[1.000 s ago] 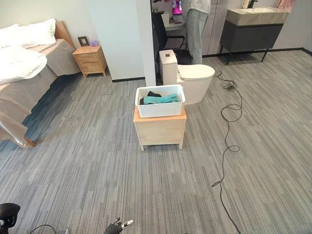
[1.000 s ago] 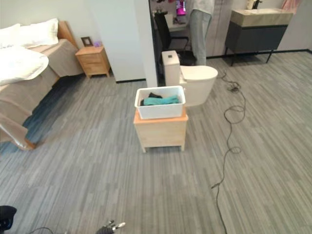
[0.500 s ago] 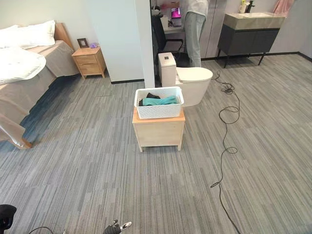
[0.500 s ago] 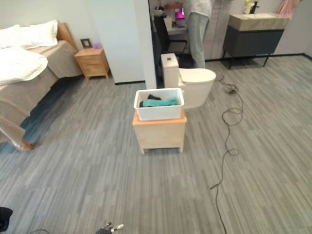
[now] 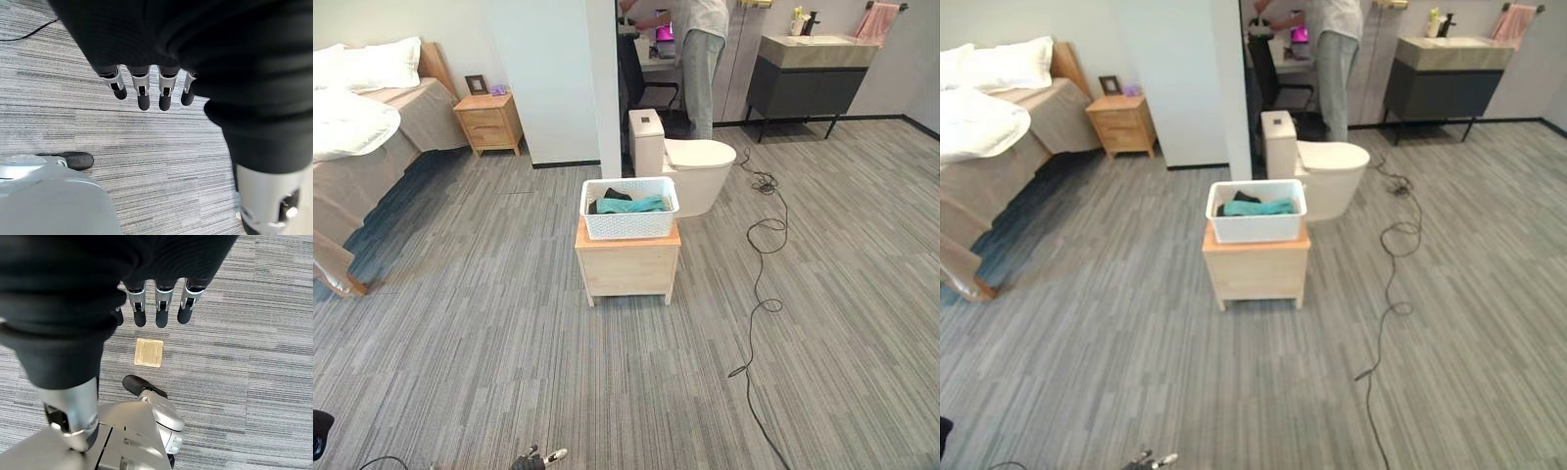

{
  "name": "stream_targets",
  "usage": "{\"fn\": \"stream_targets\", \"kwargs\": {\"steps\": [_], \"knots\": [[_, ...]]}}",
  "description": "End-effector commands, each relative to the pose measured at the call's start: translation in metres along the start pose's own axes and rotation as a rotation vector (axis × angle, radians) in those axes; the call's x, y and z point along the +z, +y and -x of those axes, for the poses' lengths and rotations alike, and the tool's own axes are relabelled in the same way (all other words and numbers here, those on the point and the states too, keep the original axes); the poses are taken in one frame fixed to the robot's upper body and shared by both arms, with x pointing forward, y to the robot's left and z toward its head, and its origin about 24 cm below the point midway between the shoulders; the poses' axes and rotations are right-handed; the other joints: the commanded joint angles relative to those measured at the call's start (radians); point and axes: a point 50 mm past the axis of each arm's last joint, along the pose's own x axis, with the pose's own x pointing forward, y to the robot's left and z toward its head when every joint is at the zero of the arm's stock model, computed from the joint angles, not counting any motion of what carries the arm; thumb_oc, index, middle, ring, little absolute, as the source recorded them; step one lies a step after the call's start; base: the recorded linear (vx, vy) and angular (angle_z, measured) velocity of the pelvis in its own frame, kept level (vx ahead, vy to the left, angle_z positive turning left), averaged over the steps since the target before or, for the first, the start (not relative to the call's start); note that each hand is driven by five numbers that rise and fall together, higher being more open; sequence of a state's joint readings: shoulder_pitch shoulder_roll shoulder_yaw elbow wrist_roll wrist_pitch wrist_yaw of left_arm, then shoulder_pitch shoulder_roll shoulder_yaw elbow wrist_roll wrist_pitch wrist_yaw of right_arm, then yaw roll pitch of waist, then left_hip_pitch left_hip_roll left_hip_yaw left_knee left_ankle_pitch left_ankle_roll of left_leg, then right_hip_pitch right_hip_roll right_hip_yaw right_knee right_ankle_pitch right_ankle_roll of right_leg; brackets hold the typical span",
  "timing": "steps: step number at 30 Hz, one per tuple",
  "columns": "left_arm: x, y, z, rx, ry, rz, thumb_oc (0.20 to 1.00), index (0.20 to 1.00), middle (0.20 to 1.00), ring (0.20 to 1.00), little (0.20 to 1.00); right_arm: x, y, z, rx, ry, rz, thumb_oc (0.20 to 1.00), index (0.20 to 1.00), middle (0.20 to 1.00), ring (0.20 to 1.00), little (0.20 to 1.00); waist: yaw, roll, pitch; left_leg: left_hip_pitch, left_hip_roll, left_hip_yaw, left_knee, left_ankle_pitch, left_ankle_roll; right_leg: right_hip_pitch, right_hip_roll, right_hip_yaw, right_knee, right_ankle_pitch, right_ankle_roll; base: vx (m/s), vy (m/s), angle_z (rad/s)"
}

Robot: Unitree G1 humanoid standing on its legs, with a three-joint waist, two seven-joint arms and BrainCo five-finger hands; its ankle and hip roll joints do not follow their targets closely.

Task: Grab the laundry basket,head to the washer,open it,put in the laundry and shut it.

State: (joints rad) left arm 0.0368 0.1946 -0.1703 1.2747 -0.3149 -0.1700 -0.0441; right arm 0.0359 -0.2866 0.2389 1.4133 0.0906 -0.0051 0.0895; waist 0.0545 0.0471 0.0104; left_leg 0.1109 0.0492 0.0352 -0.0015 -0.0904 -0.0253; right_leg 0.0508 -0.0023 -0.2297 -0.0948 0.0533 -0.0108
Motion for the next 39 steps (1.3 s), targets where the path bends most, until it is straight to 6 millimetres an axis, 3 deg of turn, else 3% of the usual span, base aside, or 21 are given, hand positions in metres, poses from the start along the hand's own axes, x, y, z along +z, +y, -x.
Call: {"fn": "stream_targets", "kwargs": {"steps": [1, 3, 5, 7, 8, 10, 12, 14, 16, 17, 19, 21, 22, 23, 25, 27, 29, 32, 33, 36, 39], "knots": [[0.037, 0.016, -0.006, 0.052, -0.099, 0.019, 1.0, 1.0, 1.0, 1.0, 1.0, 0.027, 0.02, -0.002, 0.072, -0.082, -0.02, 1.0, 1.0, 1.0, 1.0, 1.0, 0.019, -0.088, 0.066, -0.166, 0.023, -0.06, 0.128, 0.096, -0.065, 0.051, -0.071, 0.054, 0.061, -0.098, 0.047, -0.05, -0.162, 0.17], [0.041, 0.015, -0.007, 0.046, -0.102, 0.007, 1.0, 1.0, 1.0, 1.0, 1.0, 0.028, 0.016, -0.002, 0.065, -0.085, -0.036, 1.0, 1.0, 1.0, 1.0, 1.0, 0.026, -0.098, 0.094, -0.257, 0.003, -0.073, 0.28, 0.127, -0.069, 0.059, -0.068, 0.042, 0.056, -0.105, 0.035, 0.01, -0.104, 0.19], [0.043, 0.013, -0.007, 0.044, -0.108, 0.009, 1.0, 1.0, 1.0, 1.0, 1.0, 0.03, 0.013, -0.002, 0.054, -0.089, -0.047, 1.0, 1.0, 1.0, 1.0, 1.0, 0.023, -0.1, 0.099, -0.305, 0.005, -0.069, 0.299, 0.149, -0.065, 0.061, -0.066, 0.03, 0.047, -0.112, 0.034, 0.07, -0.02, 0.12], [0.046, 0.009, -0.007, 0.025, -0.13, 0.013, 1.0, 1.0, 1.0, 1.0, 1.0, 0.035, 0.005, -0.001, 0.034, -0.108, -0.048, 1.0, 1.0, 1.0, 1.0, 1.0, 0.038, -0.102, 0.093, -0.371, 0.027, -0.024, 0.157, 0.172, -0.057, 0.078, -0.062, 0.023, 0.023, -0.13, 0.05, 0.23, 0.074, 0.18], [0.046, 0.009, -0.007, 0.025, -0.13, 0.013, 1.0, 1.0, 1.0, 1.0, 1.0, 0.035, 0.005, -0.001, 0.034, -0.107, -0.048, 1.0, 1.0, 1.0, 1.0, 1.0, 0.039, -0.103, 0.094, -0.367, 0.026, -0.022, 0.153, 0.174, -0.057, 0.08, -0.064, 0.024, 0.022, -0.13, 0.05, 0.28, 0.115, 0.26], [0.051, 0.009, -0.007, 0.022, -0.163, 0.029, 1.0, 1.0, 1.0, 1.0, 1.0, 0.047, 0.005, 0.0, 0.03, -0.154, -0.064, 1.0, 1.0, 1.0, 1.0, 1.0, 0.063, -0.096, 0.096, -0.426, 0.029, -0.029, 0.02, 0.237, -0.071, 0.106, -0.055, 0.037, 0.013, -0.154, 0.061, 0.27, 0.145, 0.08], [0.051, 0.013, -0.006, 0.034, -0.169, 0.031, 1.0, 1.0, 1.0, 1.0, 1.0, 0.051, 0.006, 0.0, 0.034, -0.168, -0.066, 1.0, 1.0, 1.0, 1.0, 1.0, 0.076, -0.098, 0.095, -0.444, 0.025, -0.028, 0.012, 0.251, -0.077, 0.12, -0.055, 0.047, 0.013, -0.163, 0.067, 0.29, 0.163, -0.08], [0.045, 0.013, -0.005, 0.029, -0.156, 0.039, 1.0, 1.0, 1.0, 1.0, 1.0, 0.047, 0.012, -0.001, 0.052, -0.158, -0.04, 1.0, 1.0, 1.0, 1.0, 1.0, 0.091, -0.098, 0.072, -0.432, 0.02, -0.041, 0.017, 0.257, -0.055, 0.15, -0.059, 0.064, 0.022, -0.186, 0.08, 0.46, 0.242, -0.42], [0.052, 0.017, -0.005, 0.031, -0.18, 0.019, 1.0, 1.0, 1.0, 1.0, 1.0, 0.05, 0.018, -0.001, 0.067, -0.164, -0.039, 1.0, 1.0, 1.0, 1.0, 1.0, 0.104, -0.13, 0.072, -0.467, -0.023, -0.037, 0.137, 0.215, -0.015, 0.138, -0.093, 0.083, 0.143, -0.207, 0.081, 0.46, 0.284, -0.44], [0.054, 0.019, -0.005, 0.036, -0.184, 0.016, 1.0, 1.0, 1.0, 1.0, 1.0, 0.052, 0.021, -0.001, 0.078, -0.168, -0.039, 1.0, 1.0, 1.0, 1.0, 1.0, 0.11, -0.137, 0.068, -0.456, -0.038, -0.031, 0.14, 0.194, 0.005, 0.115, -0.101, 0.086, 0.211, -0.194, 0.093, 0.31, 0.257, -0.25], [0.058, 0.018, -0.005, 0.027, -0.196, -0.014, 1.0, 1.0, 1.0, 1.0, 1.0, 0.058, 0.024, -0.001, 0.09, -0.175, -0.002, 1.0, 1.0, 1.0, 1.0, 1.0, 0.109, -0.138, 0.077, -0.415, -0.065, -0.021, 0.123, 0.163, 0.044, 0.012, -0.126, 0.089, 0.421, -0.068, 0.127, 0.25, 0.285, -0.12], [0.062, 0.017, -0.005, 0.012, -0.21, -0.043, 1.0, 1.0, 1.0, 1.0, 1.0, 0.063, 0.021, 0.0, 0.081, -0.182, 0.023, 1.0, 1.0, 1.0, 1.0, 1.0, 0.095, -0.115, 0.096, -0.359, -0.068, -0.007, 0.098, 0.143, 0.072, -0.076, -0.162, 0.059, 0.588, 0.051, 0.151, 0.22, 0.287, -0.05], [0.063, 0.015, -0.005, 0.003, -0.213, -0.054, 1.0, 1.0, 1.0, 1.0, 1.0, 0.065, 0.021, 0.0, 0.079, -0.187, 0.026, 1.0, 1.0, 1.0, 1.0, 1.0, 0.088, -0.102, 0.102, -0.331, -0.064, -0.003, 0.087, 0.137, 0.08, -0.111, -0.183, 0.034, 0.642, 0.07, 0.15, 0.42, 0.308, 0.17], [0.065, 0.014, -0.005, -0.005, -0.216, -0.085, 1.0, 1.0, 1.0, 1.0, 1.0, 0.063, 0.02, 0.0, 0.076, -0.185, 0.024, 1.0, 1.0, 1.0, 1.0, 1.0, 0.072, -0.087, 0.114, -0.257, -0.064, 0.004, 0.058, 0.107, 0.081, -0.146, -0.238, -0.039, 0.637, 0.05, 0.15, 0.43, 0.223, 0.23], [0.064, 0.012, -0.005, -0.013, -0.213, -0.095, 1.0, 1.0, 1.0, 1.0, 1.0, 0.057, 0.02, -0.001, 0.072, -0.166, 0.028, 1.0, 1.0, 1.0, 1.0, 1.0, 0.058, -0.072, 0.123, -0.207, -0.057, 0.011, 0.041, 0.09, 0.077, -0.156, -0.252, -0.109, 0.537, 0.002, 0.131, 0.37, 0.076, 0.06], [0.063, 0.012, -0.005, -0.013, -0.203, -0.11, 1.0, 1.0, 1.0, 1.0, 1.0, 0.053, 0.019, -0.001, 0.069, -0.147, 0.024, 1.0, 1.0, 1.0, 1.0, 1.0, 0.049, -0.073, 0.126, -0.174, -0.058, 0.01, 0.036, 0.069, 0.067, -0.156, -0.252, -0.123, 0.407, -0.008, 0.133, 0.28, -0.057, 0.07], [0.062, 0.01, -0.006, -0.016, -0.195, -0.13, 1.0, 1.0, 1.0, 1.0, 1.0, 0.048, 0.02, -0.002, 0.072, -0.132, 0.017, 1.0, 1.0, 1.0, 1.0, 1.0, 0.034, -0.08, 0.126, -0.132, -0.069, 0.002, 0.024, 0.041, 0.055, -0.166, -0.235, -0.098, 0.228, 0.016, 0.145, 0.34, -0.098, 0.13], [0.061, 0.009, -0.006, -0.014, -0.197, -0.146, 1.0, 1.0, 1.0, 1.0, 1.0, 0.039, 0.019, -0.002, 0.073, -0.108, -0.025, 1.0, 1.0, 1.0, 1.0, 1.0, 0.002, -0.085, 0.129, -0.066, -0.085, -0.029, 0.023, -0.009, 0.049, -0.218, -0.215, 0.069, 0.071, 0.097, 0.179, 0.39, -0.085, 0.21], [0.06, 0.009, -0.006, -0.018, -0.195, -0.148, 1.0, 1.0, 1.0, 1.0, 1.0, 0.035, 0.018, -0.002, 0.07, -0.096, -0.037, 1.0, 1.0, 1.0, 1.0, 1.0, -0.003, -0.087, 0.13, -0.049, -0.088, -0.035, 0.025, -0.022, 0.046, -0.231, -0.216, 0.095, 0.04, 0.117, 0.188, 0.54, -0.137, 0.59], [0.051, 0.009, -0.006, -0.023, -0.161, -0.154, 1.0, 1.0, 1.0, 1.0, 1.0, 0.015, 0.014, -0.002, 0.066, -0.05, -0.071, 1.0, 1.0, 1.0, 1.0, 1.0, -0.025, -0.101, 0.111, 0.036, -0.086, -0.067, 0.022, -0.08, 0.026, -0.238, -0.215, 0.067, 0.008, 0.156, 0.2, 0.43, -0.157, 0.41], [0.047, 0.009, -0.006, -0.017, -0.148, -0.136, 1.0, 1.0, 1.0, 1.0, 1.0, 0.009, 0.01, -0.001, 0.055, -0.043, -0.092, 1.0, 1.0, 1.0, 1.0, 1.0, -0.039, -0.104, 0.103, 0.079, -0.065, -0.08, 0.025, -0.111, 0.014, -0.228, -0.199, 0.08, 0.056, 0.147, 0.187, 0.45, -0.276, 0.55]]}}
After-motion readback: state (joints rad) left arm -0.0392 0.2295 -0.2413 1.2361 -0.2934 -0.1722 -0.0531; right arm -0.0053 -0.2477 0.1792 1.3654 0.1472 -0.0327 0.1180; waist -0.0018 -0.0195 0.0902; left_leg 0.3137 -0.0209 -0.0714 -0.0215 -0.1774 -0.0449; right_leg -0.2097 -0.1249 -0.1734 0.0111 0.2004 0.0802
